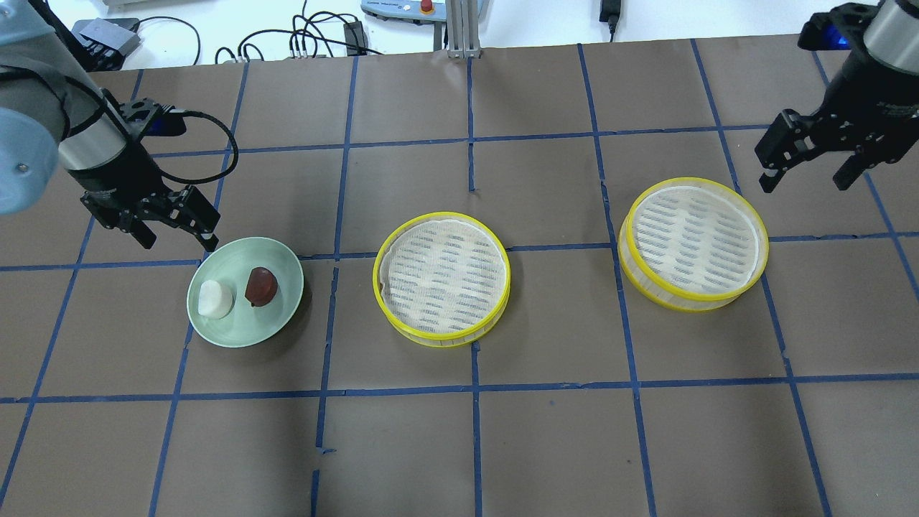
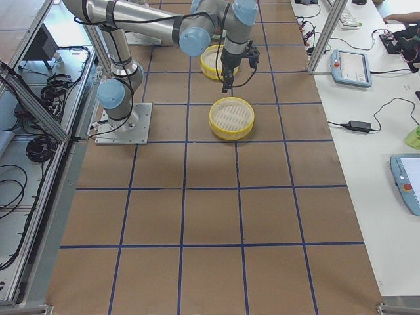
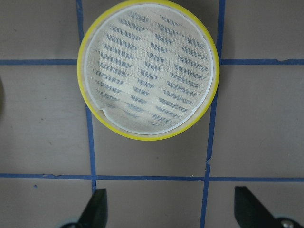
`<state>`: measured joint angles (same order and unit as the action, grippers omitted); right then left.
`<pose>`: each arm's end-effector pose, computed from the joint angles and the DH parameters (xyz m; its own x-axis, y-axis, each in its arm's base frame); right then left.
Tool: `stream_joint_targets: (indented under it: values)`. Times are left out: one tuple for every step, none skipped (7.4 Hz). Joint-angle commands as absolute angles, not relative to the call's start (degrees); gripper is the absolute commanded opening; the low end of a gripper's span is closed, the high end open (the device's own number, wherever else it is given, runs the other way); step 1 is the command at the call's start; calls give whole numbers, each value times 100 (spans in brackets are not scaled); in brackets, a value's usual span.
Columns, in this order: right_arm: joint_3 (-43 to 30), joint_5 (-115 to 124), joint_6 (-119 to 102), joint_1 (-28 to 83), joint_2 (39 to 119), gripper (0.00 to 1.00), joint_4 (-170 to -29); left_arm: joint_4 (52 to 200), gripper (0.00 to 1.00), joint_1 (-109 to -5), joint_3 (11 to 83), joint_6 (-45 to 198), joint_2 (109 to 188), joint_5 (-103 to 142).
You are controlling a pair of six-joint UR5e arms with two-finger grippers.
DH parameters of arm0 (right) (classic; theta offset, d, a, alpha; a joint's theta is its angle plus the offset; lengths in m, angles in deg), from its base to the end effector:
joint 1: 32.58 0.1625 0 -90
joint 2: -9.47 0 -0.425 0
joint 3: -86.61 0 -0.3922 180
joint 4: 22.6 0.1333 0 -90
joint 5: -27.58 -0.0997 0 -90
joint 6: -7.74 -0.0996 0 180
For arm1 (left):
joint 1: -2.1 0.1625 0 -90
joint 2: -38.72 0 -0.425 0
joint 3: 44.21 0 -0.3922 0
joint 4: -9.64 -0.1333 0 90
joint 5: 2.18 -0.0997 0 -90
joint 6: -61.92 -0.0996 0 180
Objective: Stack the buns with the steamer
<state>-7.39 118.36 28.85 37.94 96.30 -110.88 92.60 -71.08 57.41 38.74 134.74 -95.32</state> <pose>-0.0409 -0.5114 0.4241 -0.9987 -0.0262 -0.0431 -0.0324 0.9883 0.1490 0.0217 -0.5137 0.3502 -0.9933 0.1136 0.0229 0.1159 0.9749 0.1903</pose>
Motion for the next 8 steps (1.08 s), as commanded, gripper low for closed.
stream_joint_targets:
  values:
    - [-1453, 11863, 3419, 3335, 9142, 86, -12143, 8088, 100, -6989, 6133, 3897, 14205, -9851]
    - [-1525, 11872, 3498, 3308, 8660, 83, -12557, 7665, 100, -6988, 6335, 3941, 14530, -9851]
    - [-1543, 11872, 3525, 3291, 8385, 81, -12953, 7348, 100, -6988, 6433, 3942, 14785, -9877]
    - [-1656, 11872, 3568, 3290, 8243, 77, -13340, 7232, 98, -6988, 6460, 3994, 14910, -9877]
    - [-1796, 11872, 3578, 3290, 8042, 73, -13813, 7230, 78, -6988, 6504, 4151, 14937, -9869]
    - [-1885, 11863, 3578, 3290, 7979, 62, -14018, 7230, 40, -6988, 6591, 4196, 14937, -9869]
    - [-1921, 11846, 3578, 3290, 7978, 54, -14029, 7230, 15, -6988, 6592, 4249, 14929, -9938]
    - [-1921, 11837, 3578, 3290, 7969, 44, -14029, 7248, 13, -6988, 6592, 4449, 14824, -10043]
